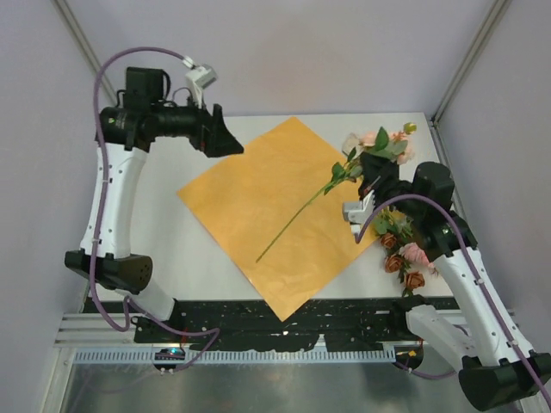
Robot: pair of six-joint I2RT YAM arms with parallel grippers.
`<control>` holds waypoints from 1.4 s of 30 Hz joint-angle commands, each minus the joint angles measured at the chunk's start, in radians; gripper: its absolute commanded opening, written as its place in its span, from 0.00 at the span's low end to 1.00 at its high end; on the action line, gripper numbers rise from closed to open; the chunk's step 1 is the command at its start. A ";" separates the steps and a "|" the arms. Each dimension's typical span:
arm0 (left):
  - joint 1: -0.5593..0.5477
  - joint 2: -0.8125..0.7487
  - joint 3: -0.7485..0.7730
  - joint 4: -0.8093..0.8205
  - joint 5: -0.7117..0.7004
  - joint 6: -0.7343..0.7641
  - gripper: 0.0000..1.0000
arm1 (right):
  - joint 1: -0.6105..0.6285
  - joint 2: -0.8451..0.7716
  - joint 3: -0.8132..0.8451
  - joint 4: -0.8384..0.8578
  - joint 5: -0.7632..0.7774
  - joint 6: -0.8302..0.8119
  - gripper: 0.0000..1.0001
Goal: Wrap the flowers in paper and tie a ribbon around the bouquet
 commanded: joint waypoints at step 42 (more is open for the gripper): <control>-0.497 -0.223 -0.985 0.816 0.156 -0.772 0.25 | 0.382 0.078 -0.157 0.239 -0.261 -0.408 0.05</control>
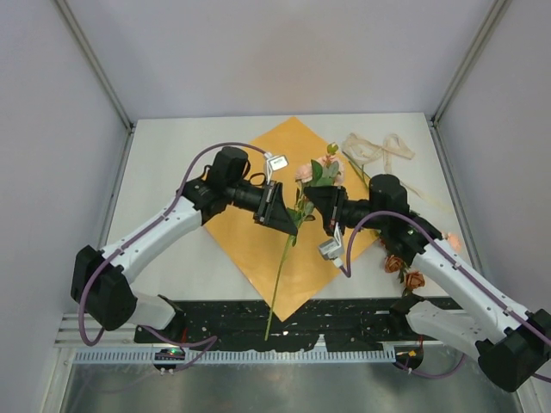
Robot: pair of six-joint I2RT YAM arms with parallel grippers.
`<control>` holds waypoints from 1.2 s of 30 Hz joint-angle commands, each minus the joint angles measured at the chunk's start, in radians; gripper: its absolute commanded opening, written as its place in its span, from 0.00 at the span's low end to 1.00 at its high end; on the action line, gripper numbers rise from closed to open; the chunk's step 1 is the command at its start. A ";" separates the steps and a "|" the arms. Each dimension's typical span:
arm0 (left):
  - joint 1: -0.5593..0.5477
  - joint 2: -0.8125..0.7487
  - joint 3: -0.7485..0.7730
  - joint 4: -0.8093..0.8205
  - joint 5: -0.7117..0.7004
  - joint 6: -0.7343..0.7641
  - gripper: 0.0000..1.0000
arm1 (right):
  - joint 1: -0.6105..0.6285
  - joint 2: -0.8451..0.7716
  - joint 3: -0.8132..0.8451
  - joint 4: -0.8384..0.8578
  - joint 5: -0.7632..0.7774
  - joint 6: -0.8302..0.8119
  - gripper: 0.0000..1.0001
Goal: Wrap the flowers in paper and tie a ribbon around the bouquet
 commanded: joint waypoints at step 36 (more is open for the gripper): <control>0.256 1.133 1.185 -0.226 -0.477 0.054 0.06 | -0.323 0.416 0.384 -0.478 0.345 1.239 0.96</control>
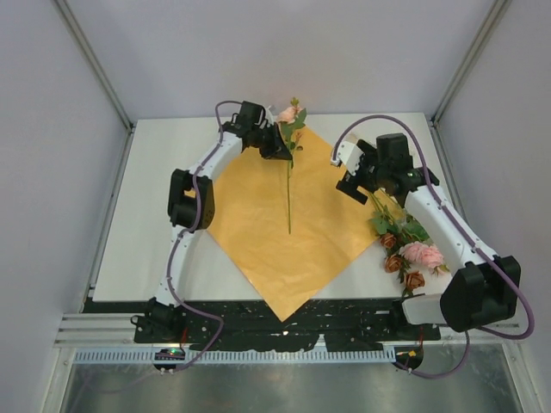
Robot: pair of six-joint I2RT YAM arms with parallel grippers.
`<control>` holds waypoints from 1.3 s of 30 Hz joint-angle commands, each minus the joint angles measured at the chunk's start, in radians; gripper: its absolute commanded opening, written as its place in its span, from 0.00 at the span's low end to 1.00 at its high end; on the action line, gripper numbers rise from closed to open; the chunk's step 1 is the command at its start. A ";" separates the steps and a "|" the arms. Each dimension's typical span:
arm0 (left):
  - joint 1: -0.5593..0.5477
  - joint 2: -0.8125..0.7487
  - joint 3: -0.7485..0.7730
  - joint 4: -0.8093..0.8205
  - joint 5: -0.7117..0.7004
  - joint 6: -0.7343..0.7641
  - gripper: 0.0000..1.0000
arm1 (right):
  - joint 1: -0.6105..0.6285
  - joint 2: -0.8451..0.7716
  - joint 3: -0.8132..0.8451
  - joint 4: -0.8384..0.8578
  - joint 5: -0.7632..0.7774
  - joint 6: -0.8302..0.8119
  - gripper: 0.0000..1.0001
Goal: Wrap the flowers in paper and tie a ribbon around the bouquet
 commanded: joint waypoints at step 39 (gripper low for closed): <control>0.228 -0.716 -1.026 0.157 0.084 0.184 0.53 | 0.152 0.771 0.547 -0.067 -0.367 0.936 0.67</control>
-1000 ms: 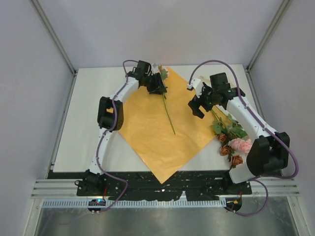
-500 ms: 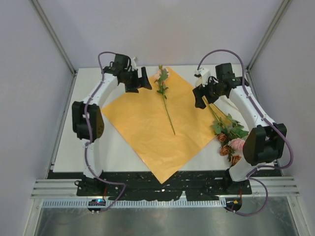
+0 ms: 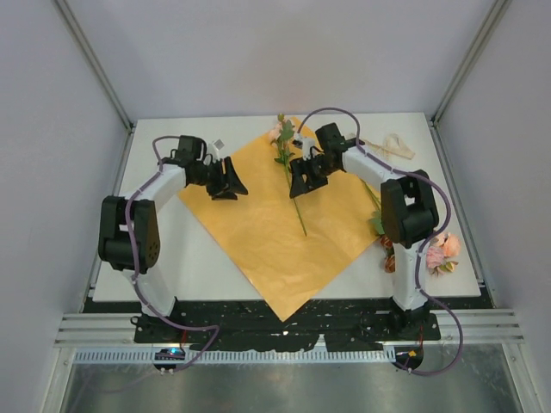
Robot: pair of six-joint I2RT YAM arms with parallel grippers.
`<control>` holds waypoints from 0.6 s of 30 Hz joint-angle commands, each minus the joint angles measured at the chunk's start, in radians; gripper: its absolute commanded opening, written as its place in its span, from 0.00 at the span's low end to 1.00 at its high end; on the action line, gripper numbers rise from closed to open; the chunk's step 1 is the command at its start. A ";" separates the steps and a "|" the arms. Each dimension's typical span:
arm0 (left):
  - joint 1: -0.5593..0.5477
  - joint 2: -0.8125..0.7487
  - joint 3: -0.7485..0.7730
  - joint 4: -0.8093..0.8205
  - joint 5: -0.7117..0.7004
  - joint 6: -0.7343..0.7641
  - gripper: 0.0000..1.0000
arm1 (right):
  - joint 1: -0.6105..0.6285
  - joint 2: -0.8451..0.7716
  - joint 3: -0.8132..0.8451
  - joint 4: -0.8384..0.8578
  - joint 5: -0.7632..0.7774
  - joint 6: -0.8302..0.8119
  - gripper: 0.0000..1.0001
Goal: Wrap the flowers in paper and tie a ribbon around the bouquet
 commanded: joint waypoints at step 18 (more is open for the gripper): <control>-0.001 0.094 -0.098 0.084 0.014 -0.013 0.42 | 0.072 0.062 -0.039 0.261 -0.033 0.319 0.40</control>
